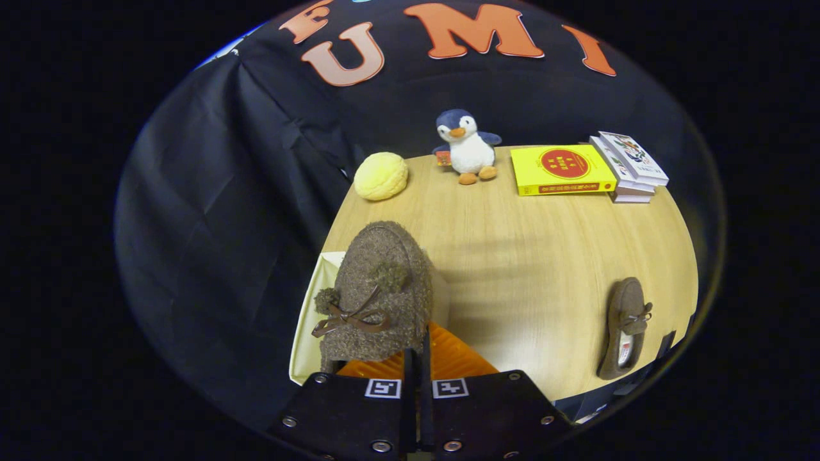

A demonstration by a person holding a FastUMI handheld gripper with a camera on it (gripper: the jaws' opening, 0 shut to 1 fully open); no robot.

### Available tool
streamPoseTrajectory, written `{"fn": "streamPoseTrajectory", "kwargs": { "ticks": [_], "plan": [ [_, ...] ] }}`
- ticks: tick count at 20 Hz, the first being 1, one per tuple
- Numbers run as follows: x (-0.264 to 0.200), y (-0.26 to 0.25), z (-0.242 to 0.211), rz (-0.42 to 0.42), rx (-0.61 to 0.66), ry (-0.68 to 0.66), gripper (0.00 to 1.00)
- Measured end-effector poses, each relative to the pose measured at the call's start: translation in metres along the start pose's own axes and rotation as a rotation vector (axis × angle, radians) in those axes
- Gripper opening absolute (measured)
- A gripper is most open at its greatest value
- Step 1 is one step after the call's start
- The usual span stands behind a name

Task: Open the storage box then place both shoes into the box .Put the left shoe in first, then the right shoe, with the right side of both shoes facing outward in a uniform manner.

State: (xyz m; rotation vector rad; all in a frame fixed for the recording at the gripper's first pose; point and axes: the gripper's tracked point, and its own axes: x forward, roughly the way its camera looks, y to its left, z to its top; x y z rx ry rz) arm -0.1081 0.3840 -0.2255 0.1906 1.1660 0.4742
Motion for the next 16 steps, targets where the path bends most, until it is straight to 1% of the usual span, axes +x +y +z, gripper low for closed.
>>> {"fn": "streamPoseTrajectory", "kwargs": {
  "ticks": [3, 5, 12, 16],
  "plan": [
    [0.023, 0.029, -0.009, 0.006, -0.02, 0.029, 0.04],
    [0.044, 0.04, -0.015, -0.008, -0.026, 0.053, 0.04],
    [0.124, 0.053, -0.053, -0.078, -0.01, 0.187, 0.04],
    [0.151, 0.056, -0.071, -0.105, 0.016, 0.265, 0.04]
  ]
}}
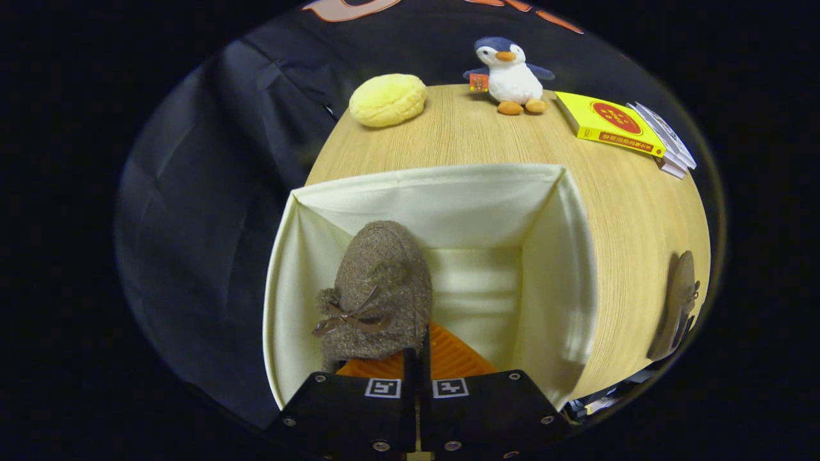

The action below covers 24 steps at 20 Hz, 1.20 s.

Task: Open the storage box then place both shoes into the box .Put the left shoe in first, then the right shoe, with the right side of both shoes facing outward in a uniform manner.

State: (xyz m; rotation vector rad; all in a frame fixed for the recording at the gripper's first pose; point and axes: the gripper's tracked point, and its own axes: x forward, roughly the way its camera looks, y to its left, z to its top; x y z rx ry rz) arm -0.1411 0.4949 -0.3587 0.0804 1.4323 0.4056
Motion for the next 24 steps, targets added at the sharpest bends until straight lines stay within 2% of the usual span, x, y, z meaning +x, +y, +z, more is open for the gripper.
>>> {"fn": "streamPoseTrajectory", "kwargs": {
  "ticks": [2, 4, 7, 10, 11, 13, 15, 18, 21, 24],
  "plan": [
    [0.009, 0.004, -0.009, 0.009, -0.007, 0.041, 0.04],
    [0.008, 0.016, -0.019, 0.064, -0.001, 0.079, 0.09],
    [-0.007, 0.012, -0.025, 0.094, -0.027, 0.072, 0.28],
    [-0.041, 0.022, -0.021, 0.223, -0.013, 0.02, 0.41],
    [-0.055, 0.019, -0.017, 0.257, -0.012, -0.003, 0.48],
    [-0.081, 0.003, -0.007, 0.282, -0.029, -0.064, 0.59],
    [-0.107, -0.02, -0.001, 0.291, -0.044, -0.129, 0.71],
    [-0.136, -0.069, 0.008, 0.281, -0.056, -0.232, 0.81],
    [-0.148, -0.145, 0.005, 0.207, -0.059, -0.314, 0.9],
    [-0.156, -0.224, -0.007, 0.112, -0.042, -0.36, 0.94]
  ]
}}
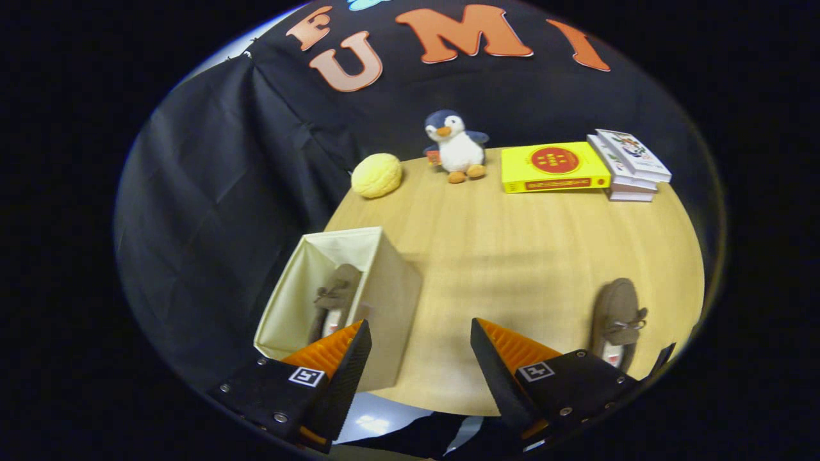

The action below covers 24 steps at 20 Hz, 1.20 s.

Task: Open the storage box then place both shoes into the box .Put the left shoe in first, then the right shoe, with the right side of both shoes facing outward in a uniform manner.

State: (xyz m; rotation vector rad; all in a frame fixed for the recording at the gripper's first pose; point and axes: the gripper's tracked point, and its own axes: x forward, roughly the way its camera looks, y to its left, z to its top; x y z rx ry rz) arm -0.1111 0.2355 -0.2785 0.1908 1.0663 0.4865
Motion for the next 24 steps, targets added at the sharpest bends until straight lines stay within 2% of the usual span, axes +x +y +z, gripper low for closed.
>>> {"fn": "streamPoseTrajectory", "kwargs": {
  "ticks": [6, 10, 14, 18, 20, 24],
  "plan": [
    [-0.019, -0.144, -0.042, -0.193, 0.069, 0.006, 0.95],
    [-0.022, -0.203, -0.067, -0.28, 0.062, 0.018, 0.93],
    [-0.005, -0.233, -0.09, -0.309, 0.06, 0.051, 0.85],
    [0.01, -0.253, -0.098, -0.331, 0.042, 0.058, 0.74],
    [0.018, -0.262, -0.092, -0.355, 0.029, 0.036, 0.65],
    [0.031, -0.268, -0.09, -0.38, 0.033, 0.003, 0.39]
  ]
}}
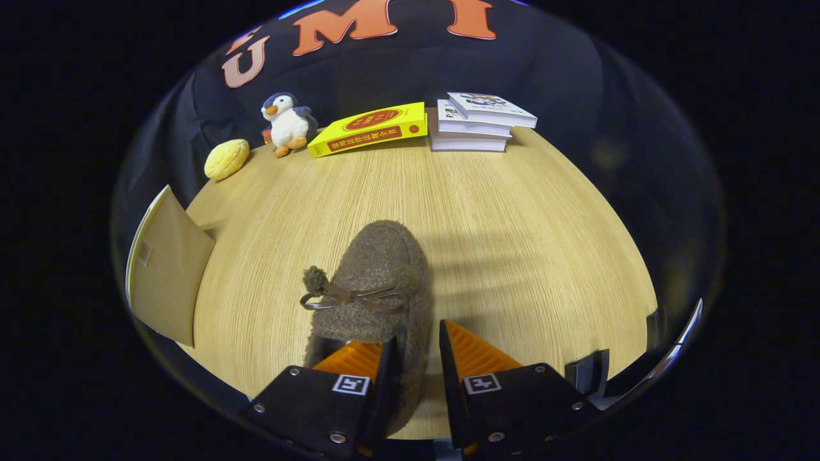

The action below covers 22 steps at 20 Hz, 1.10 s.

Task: Open the storage box then place both shoes into the box .Put the left shoe in first, then the right shoe, with the right side of both shoes facing outward in a uniform manner.

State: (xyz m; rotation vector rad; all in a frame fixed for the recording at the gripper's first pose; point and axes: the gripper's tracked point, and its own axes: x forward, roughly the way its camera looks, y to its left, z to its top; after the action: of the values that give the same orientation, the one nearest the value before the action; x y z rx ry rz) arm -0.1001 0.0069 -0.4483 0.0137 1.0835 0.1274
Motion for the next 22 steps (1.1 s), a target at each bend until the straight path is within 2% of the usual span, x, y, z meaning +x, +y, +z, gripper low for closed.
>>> {"fn": "streamPoseTrajectory", "kwargs": {
  "ticks": [3, 7, 13, 18, 22],
  "plan": [
    [0.007, 0.002, -0.002, -0.024, 0.004, -0.005, 0.21],
    [0.0, 0.008, 0.001, -0.029, 0.062, 0.018, 0.06],
    [-0.054, 0.051, 0.048, 0.009, 0.106, -0.031, 0.05],
    [-0.094, 0.115, 0.084, 0.062, 0.072, -0.034, 0.05],
    [-0.109, 0.178, 0.097, 0.116, -0.013, -0.013, 0.05]
  ]
}}
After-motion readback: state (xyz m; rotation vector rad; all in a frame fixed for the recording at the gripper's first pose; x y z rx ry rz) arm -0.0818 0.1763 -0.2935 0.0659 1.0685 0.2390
